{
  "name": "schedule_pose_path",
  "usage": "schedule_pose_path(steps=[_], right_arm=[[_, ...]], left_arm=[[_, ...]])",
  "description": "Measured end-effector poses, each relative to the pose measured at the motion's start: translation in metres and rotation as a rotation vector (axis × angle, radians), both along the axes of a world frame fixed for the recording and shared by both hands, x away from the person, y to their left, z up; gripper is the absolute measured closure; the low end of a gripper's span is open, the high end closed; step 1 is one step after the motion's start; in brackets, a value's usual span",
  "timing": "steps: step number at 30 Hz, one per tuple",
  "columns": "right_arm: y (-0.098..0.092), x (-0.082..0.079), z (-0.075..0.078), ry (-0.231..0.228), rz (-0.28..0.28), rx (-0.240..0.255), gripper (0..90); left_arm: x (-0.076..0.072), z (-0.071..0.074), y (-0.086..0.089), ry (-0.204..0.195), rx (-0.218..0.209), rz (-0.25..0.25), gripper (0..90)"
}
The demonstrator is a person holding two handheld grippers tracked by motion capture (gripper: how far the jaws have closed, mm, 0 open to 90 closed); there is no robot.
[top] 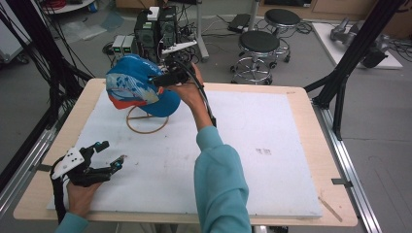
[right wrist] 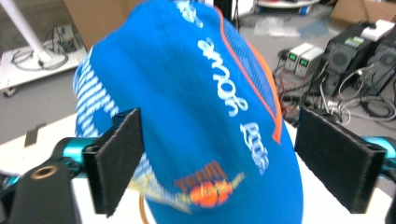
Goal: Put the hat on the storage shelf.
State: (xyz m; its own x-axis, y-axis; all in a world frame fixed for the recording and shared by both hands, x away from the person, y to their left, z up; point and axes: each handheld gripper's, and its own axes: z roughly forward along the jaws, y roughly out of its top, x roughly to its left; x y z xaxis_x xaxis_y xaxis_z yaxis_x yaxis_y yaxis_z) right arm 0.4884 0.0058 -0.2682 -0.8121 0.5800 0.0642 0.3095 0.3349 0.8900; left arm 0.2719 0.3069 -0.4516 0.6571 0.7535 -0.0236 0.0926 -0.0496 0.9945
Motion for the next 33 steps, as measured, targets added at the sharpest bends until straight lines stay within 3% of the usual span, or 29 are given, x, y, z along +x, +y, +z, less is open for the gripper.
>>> schedule_pose_path(steps=[4,10,14,16,19,23,27,33], right_arm=[[-0.016,-0.008,0.004,0.02,0.016,-0.031,12.0],[-0.047,-0.027,0.017,0.01,0.021,-0.05,11.8],[-0.08,-0.051,0.023,-0.06,-0.009,-0.018,11.8],[-0.097,-0.063,0.025,-0.064,-0.024,-0.047,11.8],[-0.122,-0.086,0.023,-0.105,-0.043,-0.016,11.8],[-0.158,-0.122,0.01,-0.136,-0.078,-0.015,11.8],[-0.197,-0.162,-0.02,-0.155,-0.124,-0.015,11.8],[-0.239,-0.199,-0.073,-0.172,-0.203,0.022,11.6]], left_arm=[[0.0,0.0,0.0,-0.002,0.001,0.001,16.9],[0.0,0.0,0.0,-0.002,0.003,0.001,16.9],[-0.001,0.0,-0.001,-0.005,0.001,0.003,16.9],[-0.001,0.0,-0.001,-0.006,0.001,0.003,16.9],[-0.001,0.0,-0.001,-0.007,0.007,0.001,16.9],[-0.001,0.0,-0.001,-0.008,0.01,0.001,16.9],[-0.001,0.0,-0.001,-0.007,0.008,0.002,16.9],[-0.001,0.0,-0.001,-0.005,0.003,0.006,16.9]])
